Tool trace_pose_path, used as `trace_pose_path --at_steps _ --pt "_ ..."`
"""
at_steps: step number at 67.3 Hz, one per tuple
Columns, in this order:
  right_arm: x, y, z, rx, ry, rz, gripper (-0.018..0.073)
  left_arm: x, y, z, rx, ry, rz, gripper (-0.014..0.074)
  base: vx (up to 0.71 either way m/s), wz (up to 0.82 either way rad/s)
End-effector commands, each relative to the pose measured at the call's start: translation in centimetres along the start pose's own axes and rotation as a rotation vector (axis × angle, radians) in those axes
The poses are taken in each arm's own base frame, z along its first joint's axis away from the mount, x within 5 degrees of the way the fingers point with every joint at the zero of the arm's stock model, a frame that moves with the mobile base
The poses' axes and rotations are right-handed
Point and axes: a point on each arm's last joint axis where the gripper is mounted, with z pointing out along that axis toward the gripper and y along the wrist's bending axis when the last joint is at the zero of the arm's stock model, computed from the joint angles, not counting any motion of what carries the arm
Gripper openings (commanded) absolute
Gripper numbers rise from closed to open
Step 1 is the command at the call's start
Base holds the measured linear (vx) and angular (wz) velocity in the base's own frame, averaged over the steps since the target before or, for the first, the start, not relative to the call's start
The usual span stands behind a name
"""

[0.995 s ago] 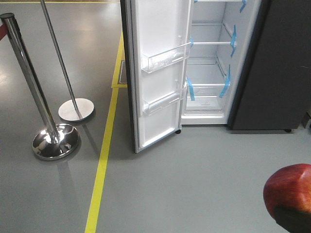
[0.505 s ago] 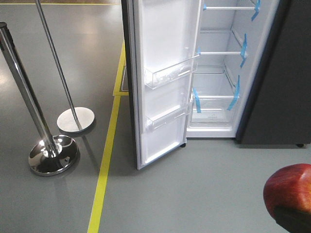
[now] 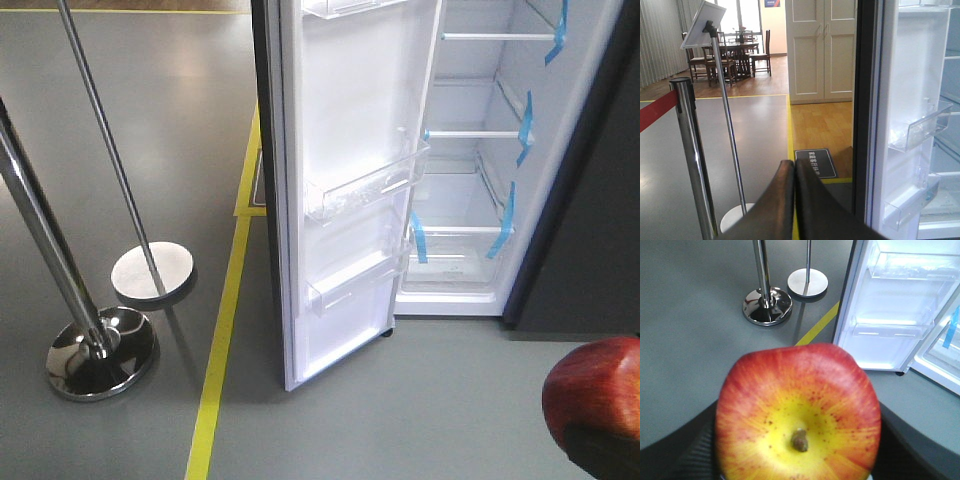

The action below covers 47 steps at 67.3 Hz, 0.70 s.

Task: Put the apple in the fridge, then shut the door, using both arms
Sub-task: 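Approach the refrigerator door shelves with the apple held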

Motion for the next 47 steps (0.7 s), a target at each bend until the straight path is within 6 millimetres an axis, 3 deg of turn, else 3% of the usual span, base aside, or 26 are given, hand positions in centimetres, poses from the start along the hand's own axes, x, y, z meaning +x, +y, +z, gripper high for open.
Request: trace_pose_path --at_steps 1,47 --pt "-1.26 -0.01 -0.54 0.007 -0.094 -0.002 0.0150 0.26 -0.06 0.08 0.009 -0.044 -0.009 -0.0006 0.26 0.00" --pt "-1.26 -0.01 -0.54 0.007 -0.094 -0.002 0.0150 0.26 -0.06 0.08 0.009 -0.044 -0.009 -0.0006 0.25 -0.01"
